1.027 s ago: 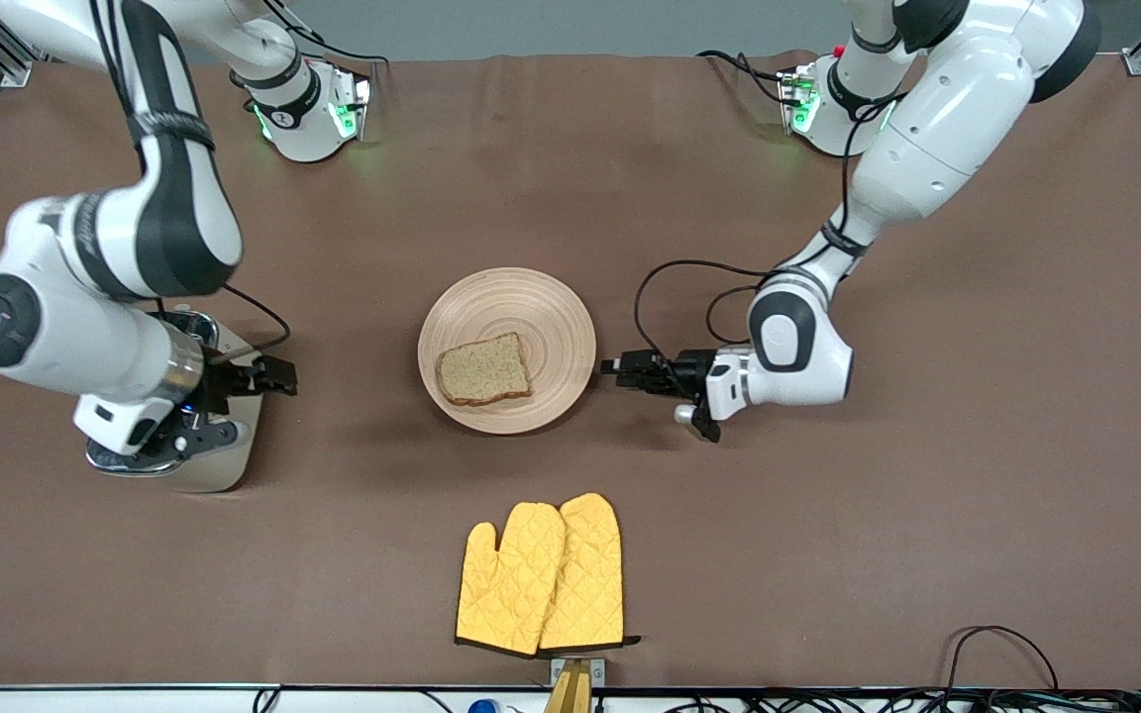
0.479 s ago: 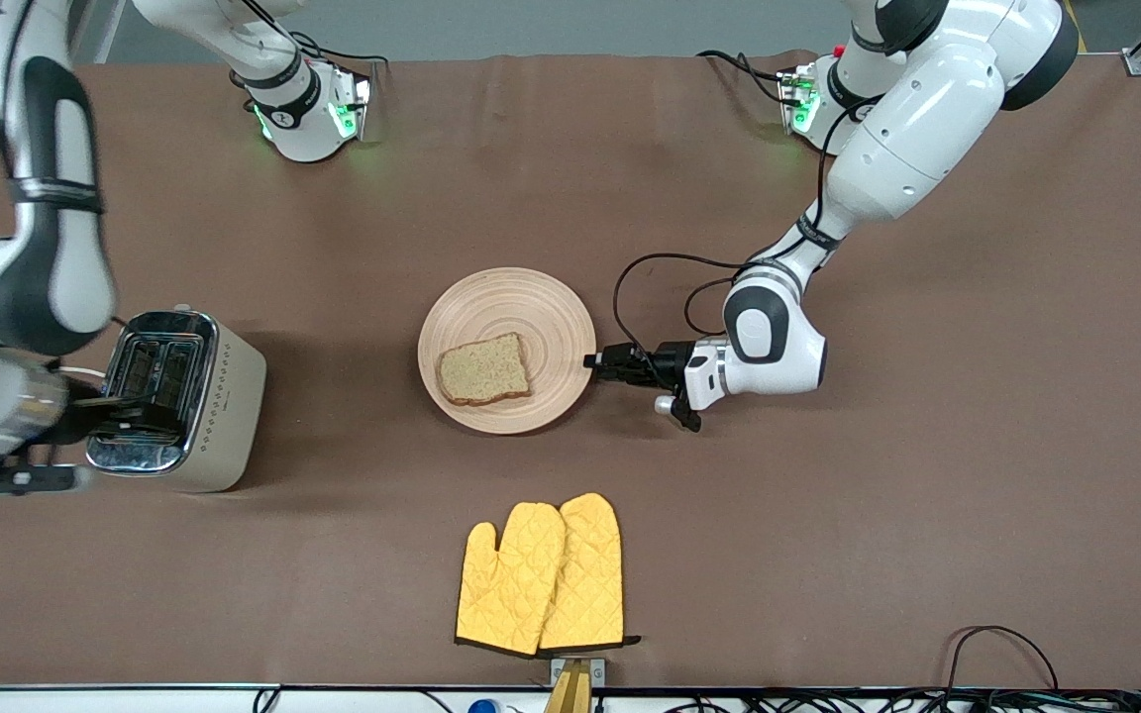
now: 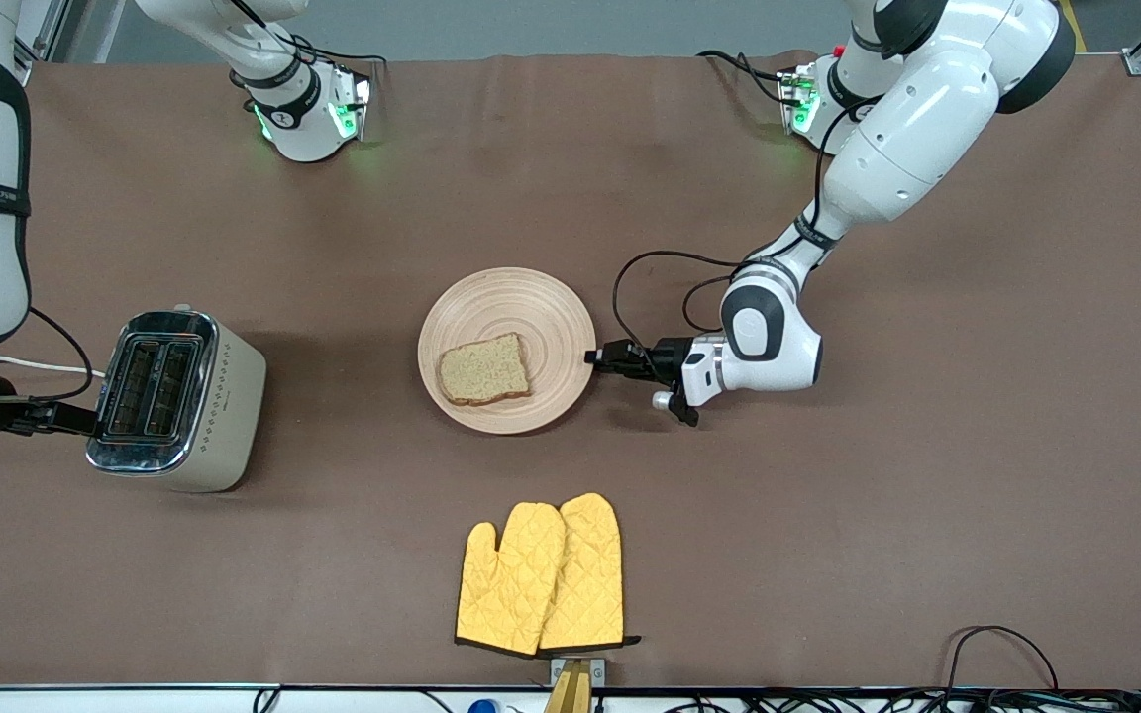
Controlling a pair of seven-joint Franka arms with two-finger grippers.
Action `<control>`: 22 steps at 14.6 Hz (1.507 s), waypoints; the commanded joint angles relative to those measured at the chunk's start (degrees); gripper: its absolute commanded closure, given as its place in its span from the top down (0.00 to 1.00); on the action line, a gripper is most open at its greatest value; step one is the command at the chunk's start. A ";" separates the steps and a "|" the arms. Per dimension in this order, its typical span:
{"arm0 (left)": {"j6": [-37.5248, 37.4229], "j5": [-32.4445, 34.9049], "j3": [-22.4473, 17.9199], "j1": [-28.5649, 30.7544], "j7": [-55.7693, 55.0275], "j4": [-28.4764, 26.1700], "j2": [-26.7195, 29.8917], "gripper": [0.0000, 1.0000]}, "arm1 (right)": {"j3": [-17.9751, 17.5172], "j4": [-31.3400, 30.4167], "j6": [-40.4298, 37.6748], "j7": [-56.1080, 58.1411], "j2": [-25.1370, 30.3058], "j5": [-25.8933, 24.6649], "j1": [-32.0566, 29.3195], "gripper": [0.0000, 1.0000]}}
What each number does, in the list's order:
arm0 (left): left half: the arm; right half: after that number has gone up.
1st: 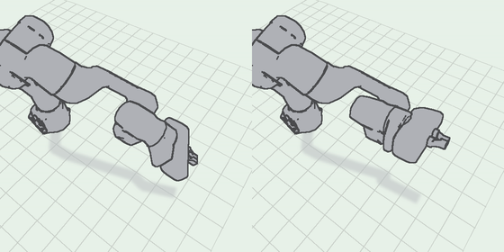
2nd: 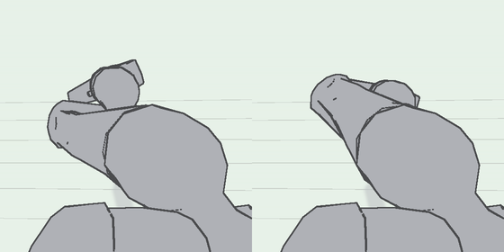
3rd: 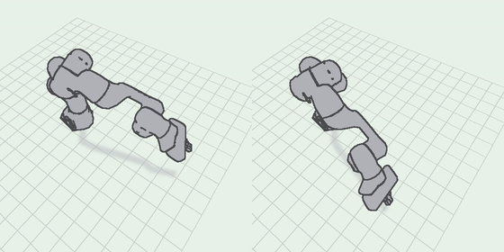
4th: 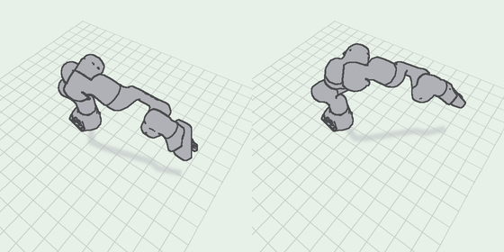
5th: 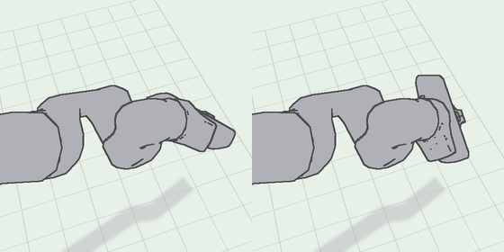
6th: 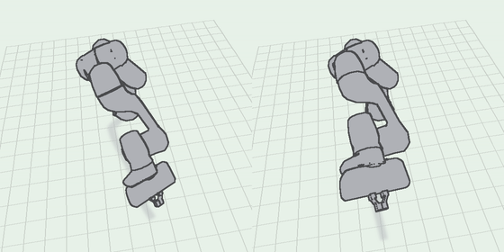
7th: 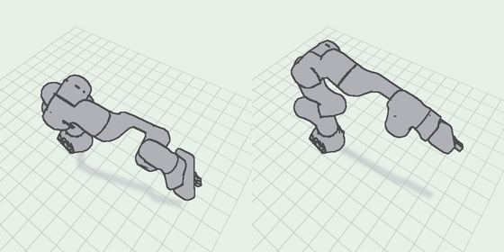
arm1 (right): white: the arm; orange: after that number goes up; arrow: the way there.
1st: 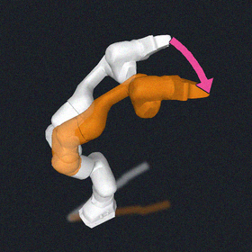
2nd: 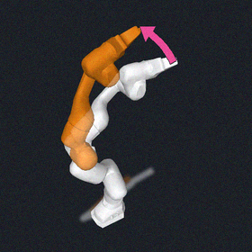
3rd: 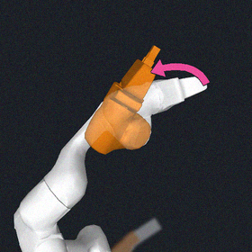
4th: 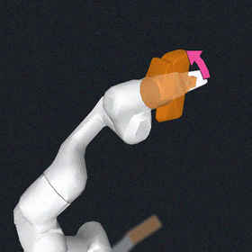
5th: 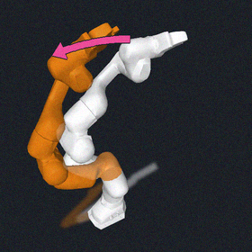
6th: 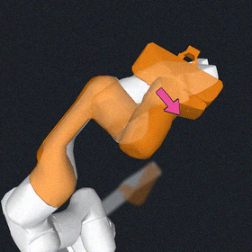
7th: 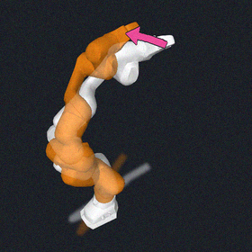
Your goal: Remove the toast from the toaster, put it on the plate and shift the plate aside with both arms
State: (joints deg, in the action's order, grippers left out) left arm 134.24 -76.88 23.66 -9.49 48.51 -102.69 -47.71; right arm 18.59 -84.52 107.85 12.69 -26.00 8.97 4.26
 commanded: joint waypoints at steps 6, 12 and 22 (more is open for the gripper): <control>0.50 -1.43 0.33 0.00 1.50 -1.02 0.42 0.28 | -0.57 -0.55 -2.73 0.13 2.18 -0.71 -1.34 1.00; 0.50 -1.43 0.42 -0.35 1.50 -1.02 0.77 0.11 | -0.66 -1.08 -5.97 2.25 6.74 -1.15 -2.77 1.00; 0.32 -0.64 0.16 3.59 -3.05 0.64 5.33 0.00 | -0.92 -1.87 -19.15 -10.02 22.65 -7.74 5.93 1.00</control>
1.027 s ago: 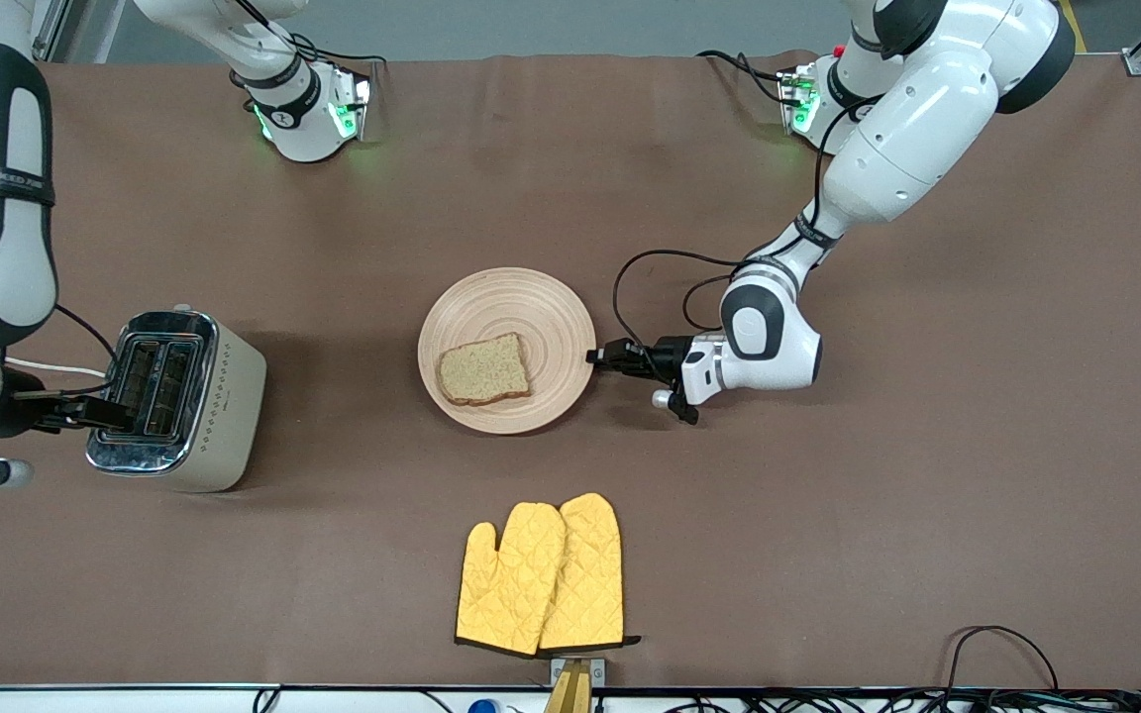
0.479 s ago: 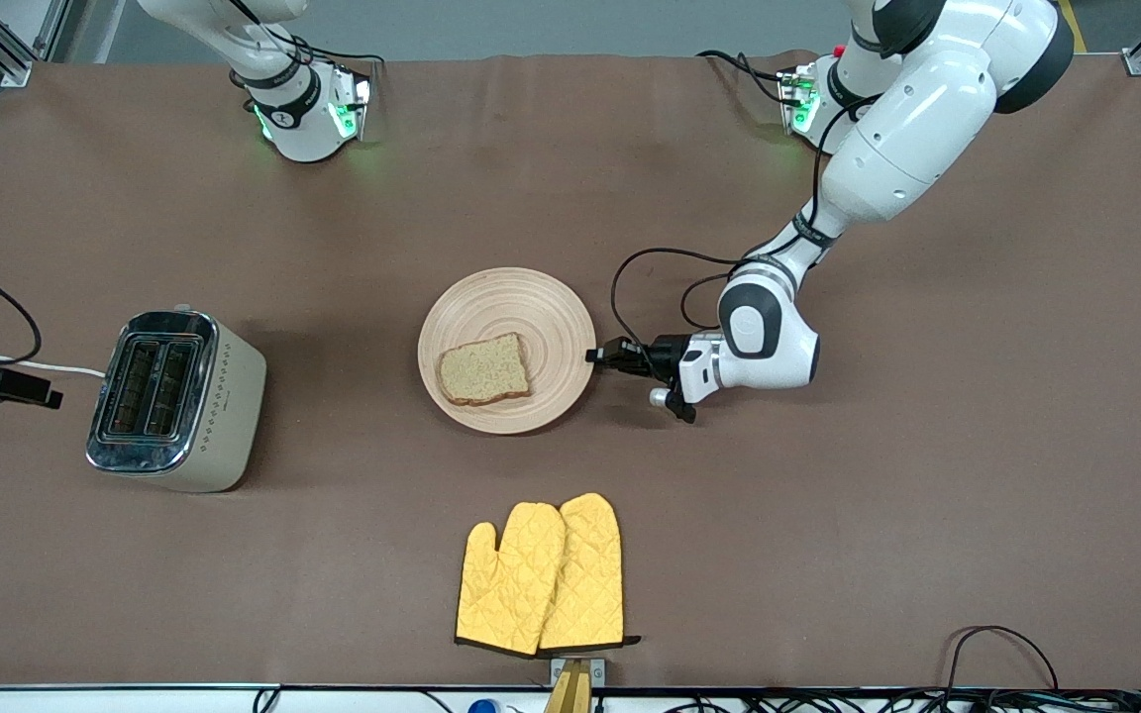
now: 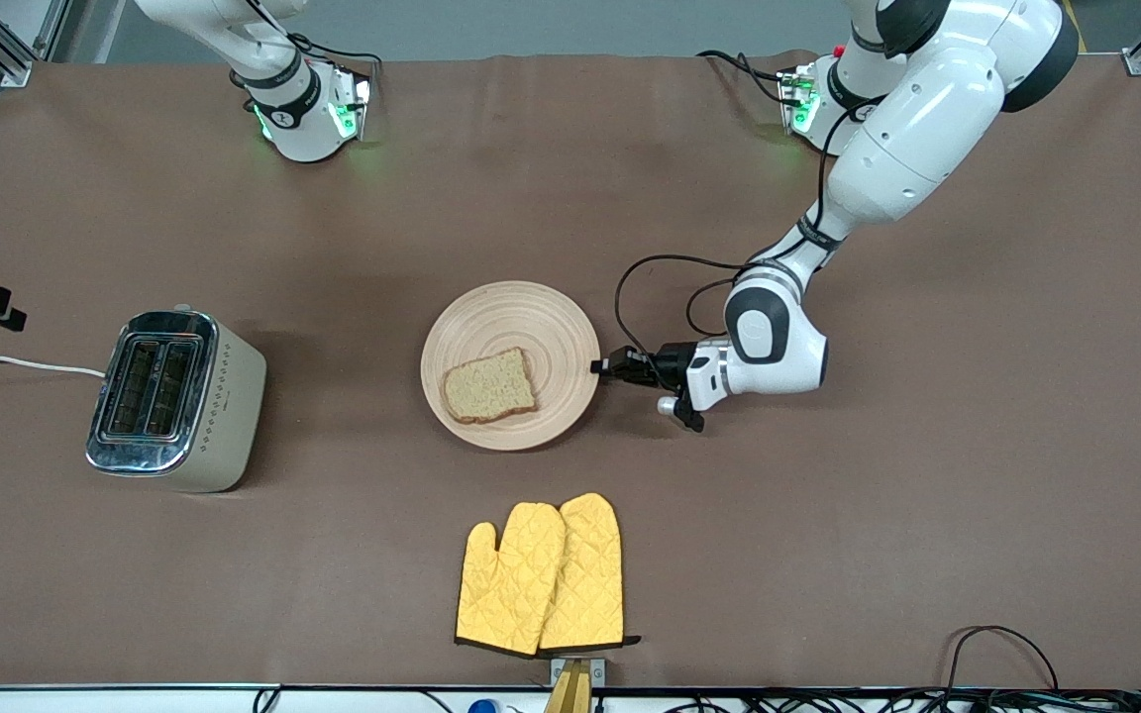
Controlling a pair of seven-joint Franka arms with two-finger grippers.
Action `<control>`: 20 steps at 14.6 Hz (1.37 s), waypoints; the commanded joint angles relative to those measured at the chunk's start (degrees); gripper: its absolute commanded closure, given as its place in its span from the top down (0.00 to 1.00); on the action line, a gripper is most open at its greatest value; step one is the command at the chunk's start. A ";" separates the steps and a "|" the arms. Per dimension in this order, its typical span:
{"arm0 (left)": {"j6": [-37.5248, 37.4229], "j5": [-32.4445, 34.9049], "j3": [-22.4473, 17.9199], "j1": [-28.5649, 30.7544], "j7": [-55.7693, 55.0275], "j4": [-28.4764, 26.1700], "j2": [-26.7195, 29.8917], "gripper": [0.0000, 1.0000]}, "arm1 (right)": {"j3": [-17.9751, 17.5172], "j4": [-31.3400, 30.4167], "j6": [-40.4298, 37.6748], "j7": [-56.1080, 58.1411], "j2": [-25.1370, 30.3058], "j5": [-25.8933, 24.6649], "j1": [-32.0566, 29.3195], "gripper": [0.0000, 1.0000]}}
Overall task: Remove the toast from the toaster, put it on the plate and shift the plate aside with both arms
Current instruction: 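Slide the plate with toast away from the toaster with the left gripper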
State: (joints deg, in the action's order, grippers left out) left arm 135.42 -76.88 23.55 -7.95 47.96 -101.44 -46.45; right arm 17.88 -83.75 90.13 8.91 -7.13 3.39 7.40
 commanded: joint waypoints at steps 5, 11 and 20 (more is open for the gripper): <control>-2.00 5.57 -1.49 9.07 -5.60 -0.60 8.22 0.00 | -0.13 -4.68 -2.24 -7.59 6.60 -2.16 2.63 1.00; -12.11 11.11 -1.58 23.75 -6.30 -0.60 10.06 0.00 | -0.13 -1.34 -3.99 -8.38 6.16 -2.07 3.06 1.00; -16.14 29.76 -1.66 41.60 -8.50 3.53 7.61 0.00 | -11.51 -0.54 -6.72 -8.47 6.07 -1.37 -6.74 1.00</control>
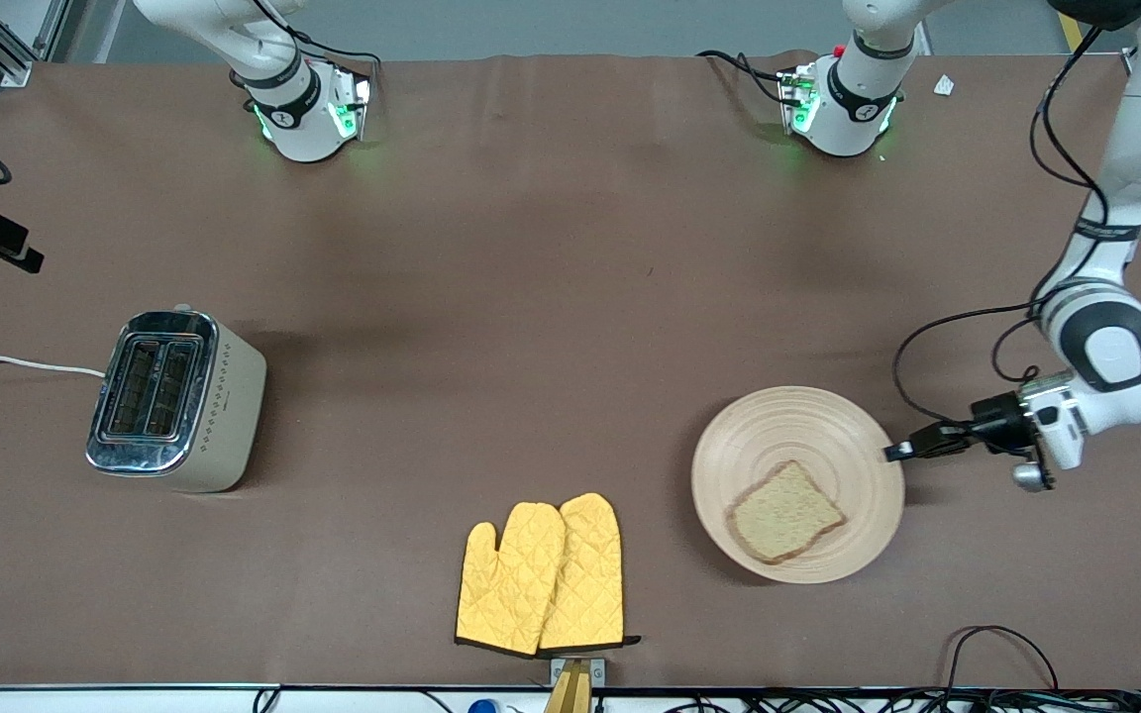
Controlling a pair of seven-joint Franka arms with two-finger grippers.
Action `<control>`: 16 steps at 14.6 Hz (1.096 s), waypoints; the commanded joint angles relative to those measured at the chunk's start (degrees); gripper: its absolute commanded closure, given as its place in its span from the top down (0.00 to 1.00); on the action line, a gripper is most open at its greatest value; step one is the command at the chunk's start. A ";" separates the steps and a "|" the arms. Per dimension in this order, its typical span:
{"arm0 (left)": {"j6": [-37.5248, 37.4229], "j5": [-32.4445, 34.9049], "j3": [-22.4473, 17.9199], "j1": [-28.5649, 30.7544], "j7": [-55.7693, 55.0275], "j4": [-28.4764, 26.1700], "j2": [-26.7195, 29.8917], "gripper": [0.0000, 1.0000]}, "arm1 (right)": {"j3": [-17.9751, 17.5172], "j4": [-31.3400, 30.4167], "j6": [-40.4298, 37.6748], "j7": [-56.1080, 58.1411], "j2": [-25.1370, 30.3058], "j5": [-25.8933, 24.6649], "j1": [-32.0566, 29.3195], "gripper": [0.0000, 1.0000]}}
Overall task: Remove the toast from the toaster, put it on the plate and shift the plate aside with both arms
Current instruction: 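Slide the plate with toast away from the toaster with the left gripper, then open the left gripper and release the plate rim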
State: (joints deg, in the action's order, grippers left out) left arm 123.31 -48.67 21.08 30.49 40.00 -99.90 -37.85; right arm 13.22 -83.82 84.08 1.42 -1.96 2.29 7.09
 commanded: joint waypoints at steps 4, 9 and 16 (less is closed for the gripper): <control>-8.77 3.14 0.54 6.95 -0.36 2.08 -2.05 0.00 | -10.67 -0.46 -0.41 -1.16 0.91 -0.53 -10.08 1.00; -11.52 8.14 0.45 9.32 1.92 1.90 -4.69 0.01 | -10.41 -0.72 0.29 -0.99 1.00 -0.89 -10.16 1.00; -11.43 13.14 -0.42 8.88 1.31 5.49 -4.96 1.00 | -10.41 -14.00 6.64 -0.46 10.66 -0.89 -10.08 1.00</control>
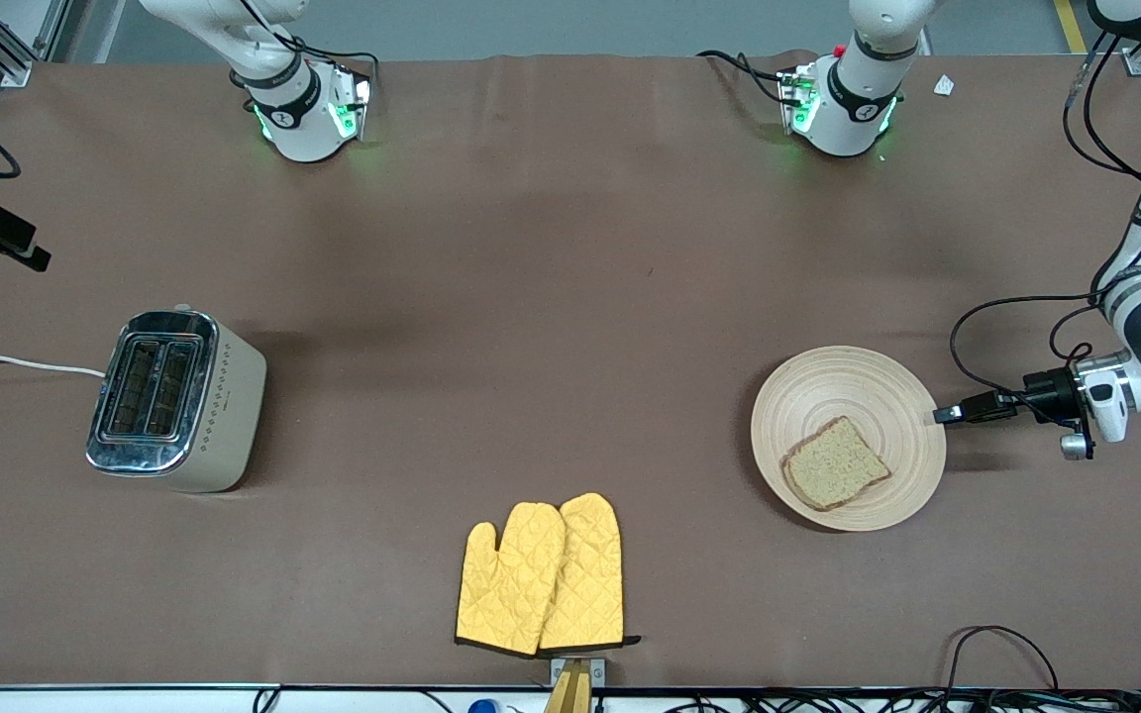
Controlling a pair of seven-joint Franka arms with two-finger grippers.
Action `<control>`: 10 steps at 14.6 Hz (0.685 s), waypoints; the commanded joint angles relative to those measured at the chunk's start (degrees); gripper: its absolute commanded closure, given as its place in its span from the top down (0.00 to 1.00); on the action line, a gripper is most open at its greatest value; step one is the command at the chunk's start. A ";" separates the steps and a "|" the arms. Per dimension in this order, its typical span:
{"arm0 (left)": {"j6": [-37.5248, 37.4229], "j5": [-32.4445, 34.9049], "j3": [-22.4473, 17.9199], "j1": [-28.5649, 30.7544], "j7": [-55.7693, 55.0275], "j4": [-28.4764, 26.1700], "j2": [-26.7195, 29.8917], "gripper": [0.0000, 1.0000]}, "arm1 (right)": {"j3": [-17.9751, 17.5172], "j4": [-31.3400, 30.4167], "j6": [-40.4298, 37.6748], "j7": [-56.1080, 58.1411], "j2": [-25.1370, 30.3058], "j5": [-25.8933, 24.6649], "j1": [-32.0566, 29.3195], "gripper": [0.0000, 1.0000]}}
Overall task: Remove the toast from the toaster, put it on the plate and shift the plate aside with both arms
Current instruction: 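Open the left gripper and release the plate rim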
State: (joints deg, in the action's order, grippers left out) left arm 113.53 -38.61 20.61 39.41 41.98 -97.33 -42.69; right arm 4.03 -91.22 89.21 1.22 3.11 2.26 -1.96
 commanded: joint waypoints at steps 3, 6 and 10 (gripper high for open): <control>-1.64 8.97 0.48 -1.00 -6.36 7.58 0.59 1.00 | -1.31 -2.92 0.35 -0.25 4.80 -0.85 -1.03 1.00; -1.73 17.22 0.83 -3.89 -13.22 11.81 3.48 1.00 | -1.31 -1.77 0.70 -0.25 4.09 -0.85 -0.76 1.00; -2.25 28.55 0.83 -9.07 -25.52 11.82 11.38 1.00 | -1.31 -1.94 0.53 -0.16 4.09 -0.85 -0.76 1.00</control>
State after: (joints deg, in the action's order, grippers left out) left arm 112.58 -15.55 22.14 32.80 21.22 -84.34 -36.45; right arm 3.56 -93.25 89.64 1.23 7.12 2.24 -1.96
